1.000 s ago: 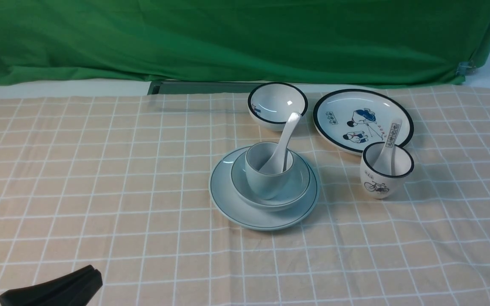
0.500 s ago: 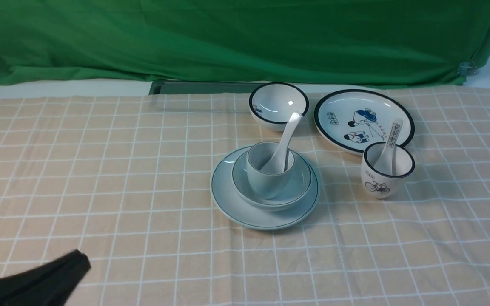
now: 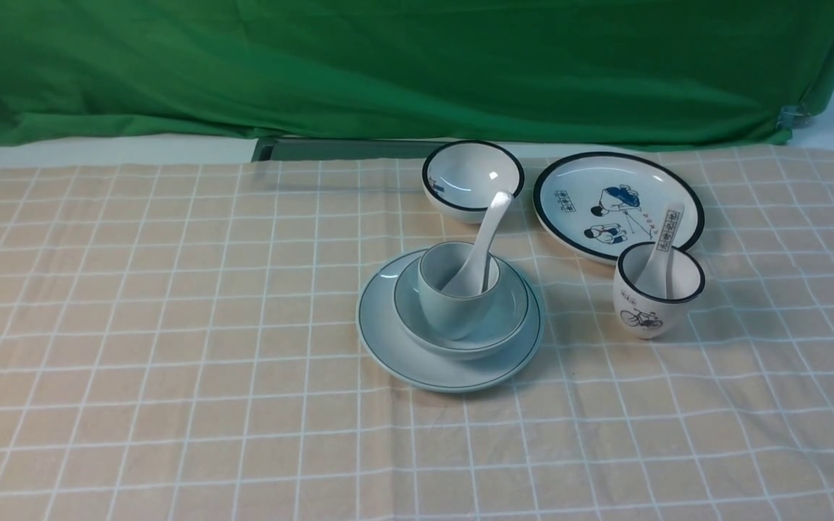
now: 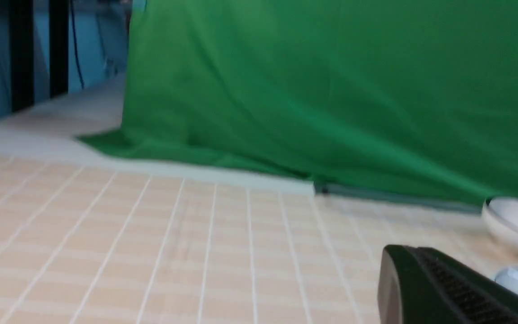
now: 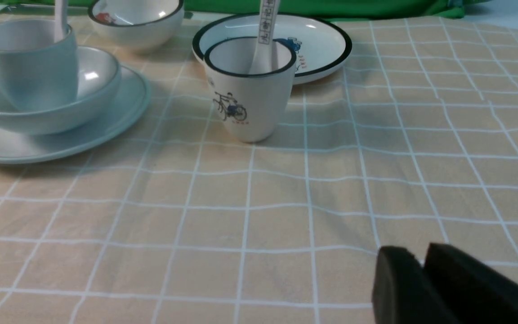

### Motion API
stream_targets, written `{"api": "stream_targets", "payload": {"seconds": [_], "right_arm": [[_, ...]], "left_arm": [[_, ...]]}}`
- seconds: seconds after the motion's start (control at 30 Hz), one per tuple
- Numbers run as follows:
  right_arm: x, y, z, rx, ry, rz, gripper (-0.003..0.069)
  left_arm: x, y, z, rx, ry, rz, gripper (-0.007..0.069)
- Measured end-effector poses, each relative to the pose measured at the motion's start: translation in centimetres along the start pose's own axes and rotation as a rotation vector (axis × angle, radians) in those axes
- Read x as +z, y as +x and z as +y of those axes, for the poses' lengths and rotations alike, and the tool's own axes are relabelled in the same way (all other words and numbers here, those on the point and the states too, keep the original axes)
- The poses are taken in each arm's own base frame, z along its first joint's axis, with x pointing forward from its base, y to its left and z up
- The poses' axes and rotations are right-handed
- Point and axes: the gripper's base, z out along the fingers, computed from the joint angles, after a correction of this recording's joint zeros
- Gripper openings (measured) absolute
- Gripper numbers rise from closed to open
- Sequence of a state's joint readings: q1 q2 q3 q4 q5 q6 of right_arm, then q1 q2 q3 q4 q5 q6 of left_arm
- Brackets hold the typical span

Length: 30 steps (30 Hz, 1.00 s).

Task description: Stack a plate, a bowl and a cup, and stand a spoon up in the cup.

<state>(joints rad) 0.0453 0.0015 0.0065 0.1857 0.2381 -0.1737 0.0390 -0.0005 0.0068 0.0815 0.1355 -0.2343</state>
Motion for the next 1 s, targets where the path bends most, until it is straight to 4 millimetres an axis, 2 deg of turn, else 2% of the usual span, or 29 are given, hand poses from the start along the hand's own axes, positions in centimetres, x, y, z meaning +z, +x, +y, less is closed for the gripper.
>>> {"api": "stream_targets", "payload": {"seconds": [0.03, 0.13, 1.0], "right_arm": [[0.00, -0.01, 0.00, 0.000, 0.000, -0.001, 0.0130], [0.00, -0.01, 0.00, 0.000, 0.000, -0.001, 0.0136], [0.00, -0.02, 0.00, 0.000, 0.000, -0.003, 0.0197]], "left_arm": [[-0.03, 0.77, 0.12, 0.018, -0.012, 0.085, 0.0010], [-0.06, 1.03, 0.05, 0.042, 0.000, 0.114, 0.0010], [-0.06, 0.95, -0.07, 0.026, 0.014, 0.105, 0.0010]]}}
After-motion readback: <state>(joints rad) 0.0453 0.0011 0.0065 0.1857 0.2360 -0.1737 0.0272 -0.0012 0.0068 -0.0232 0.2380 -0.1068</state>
